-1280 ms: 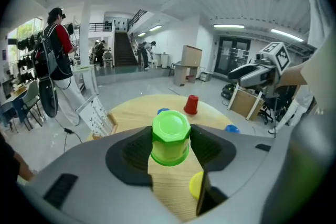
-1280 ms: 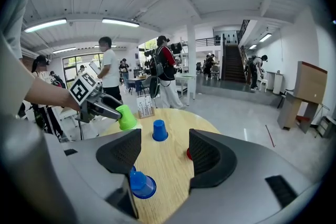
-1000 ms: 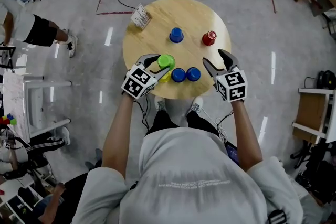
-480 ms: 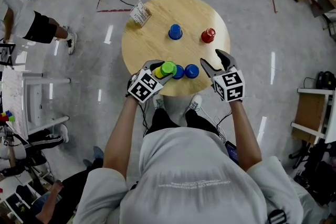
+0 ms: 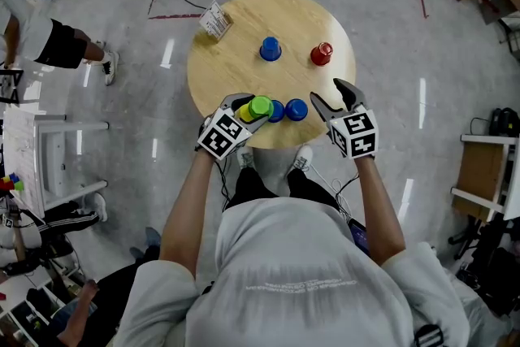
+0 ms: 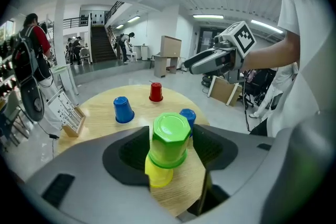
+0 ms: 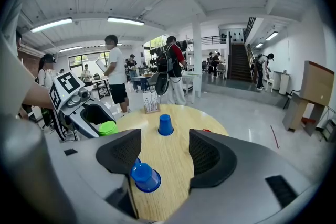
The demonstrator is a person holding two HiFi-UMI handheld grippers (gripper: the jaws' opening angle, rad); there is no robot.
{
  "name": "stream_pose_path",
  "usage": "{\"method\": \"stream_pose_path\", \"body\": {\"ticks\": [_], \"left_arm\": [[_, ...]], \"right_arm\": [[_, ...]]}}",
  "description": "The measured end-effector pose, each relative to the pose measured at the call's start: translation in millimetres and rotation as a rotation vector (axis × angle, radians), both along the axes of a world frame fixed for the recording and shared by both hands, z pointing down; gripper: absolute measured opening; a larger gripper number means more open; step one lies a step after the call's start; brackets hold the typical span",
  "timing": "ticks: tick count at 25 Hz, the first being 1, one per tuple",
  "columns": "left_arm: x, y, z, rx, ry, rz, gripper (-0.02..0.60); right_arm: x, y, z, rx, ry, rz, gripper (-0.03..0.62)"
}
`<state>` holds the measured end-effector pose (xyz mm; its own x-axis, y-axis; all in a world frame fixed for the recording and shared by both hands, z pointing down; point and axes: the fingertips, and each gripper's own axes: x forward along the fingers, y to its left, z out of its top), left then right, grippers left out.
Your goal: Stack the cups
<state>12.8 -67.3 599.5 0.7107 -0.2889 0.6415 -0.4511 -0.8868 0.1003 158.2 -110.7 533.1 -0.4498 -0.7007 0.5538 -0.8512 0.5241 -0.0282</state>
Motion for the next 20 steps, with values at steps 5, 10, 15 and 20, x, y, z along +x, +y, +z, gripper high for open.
{"method": "stream_pose_path", "body": {"ticks": [5,10,15,20], "left_arm": [[-10.7,-11.8,-38.3,-0.022,0.198,-0.062,0.284],[-50.8,-39.6,-73.6,-0.003,0.362,-0.211,0.278],[-97.2,-71.0,-67.2,0.047,0.277,-0.380,0.261],[-137.4,-90.3,-49.2,0.034,0.210,-0.536,0.250]], "right_arm": [[-12.7,-15.4,1.7,-0.004,-0.003,-0.028,0.308],[-36.7,-50.2,6.4,-0.002,0.003,-0.076,0.308],[-66.6,-92.1,25.7,-0.036,0.028,-0.138,0.314],[-95.0,-130.5,61.7,-0.104,0.054,-0.186,0.321]]}}
